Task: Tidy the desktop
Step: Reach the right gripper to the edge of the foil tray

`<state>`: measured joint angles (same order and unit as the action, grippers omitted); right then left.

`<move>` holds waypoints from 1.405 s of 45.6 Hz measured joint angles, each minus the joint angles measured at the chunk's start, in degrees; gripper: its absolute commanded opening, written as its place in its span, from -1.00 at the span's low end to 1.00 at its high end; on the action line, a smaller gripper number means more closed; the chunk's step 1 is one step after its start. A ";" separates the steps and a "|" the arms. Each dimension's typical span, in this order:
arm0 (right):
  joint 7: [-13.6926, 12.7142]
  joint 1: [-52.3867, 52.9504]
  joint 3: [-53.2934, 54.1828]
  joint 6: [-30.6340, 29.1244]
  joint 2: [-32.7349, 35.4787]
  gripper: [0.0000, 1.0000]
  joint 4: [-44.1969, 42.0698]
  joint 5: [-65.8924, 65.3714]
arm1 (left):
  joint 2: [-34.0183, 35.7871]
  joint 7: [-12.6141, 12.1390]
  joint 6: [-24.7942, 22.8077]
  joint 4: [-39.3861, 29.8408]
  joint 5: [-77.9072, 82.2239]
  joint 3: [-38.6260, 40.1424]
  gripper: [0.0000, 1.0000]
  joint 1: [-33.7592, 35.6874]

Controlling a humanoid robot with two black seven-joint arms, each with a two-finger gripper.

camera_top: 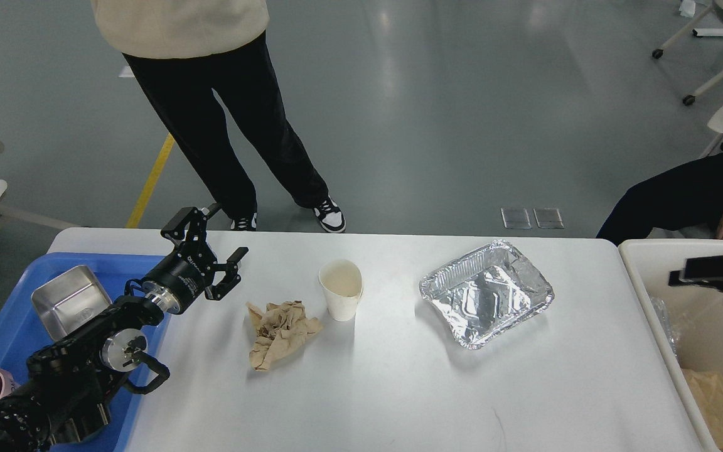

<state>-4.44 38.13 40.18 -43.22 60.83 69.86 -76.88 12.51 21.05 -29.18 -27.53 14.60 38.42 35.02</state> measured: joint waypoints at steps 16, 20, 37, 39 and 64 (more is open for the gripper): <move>9.17 10.46 -8.93 7.81 -31.83 1.00 -32.15 -25.94 | 1.82 1.26 0.00 0.02 -0.07 0.12 0.98 -3.03; 10.73 12.01 -14.83 14.24 -35.09 1.00 -37.81 -27.11 | 2.02 1.70 0.00 0.03 -0.08 0.25 0.98 -4.32; 12.89 13.10 -20.51 26.89 -45.85 1.00 -50.59 -27.21 | 2.14 2.15 0.02 -0.07 -0.01 0.59 0.98 -7.07; 12.89 13.06 -20.70 27.61 -46.65 1.00 -51.34 -27.20 | 2.15 2.17 0.03 -0.11 -0.02 0.64 0.98 -7.15; 12.95 11.10 -23.88 33.50 -53.79 0.64 -58.71 -27.10 | 3.82 2.86 -0.05 -0.94 -0.16 0.68 0.98 -7.52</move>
<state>8.50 49.23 16.30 -9.71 7.04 11.14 -103.98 16.33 23.92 -29.23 -28.47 14.44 39.10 27.50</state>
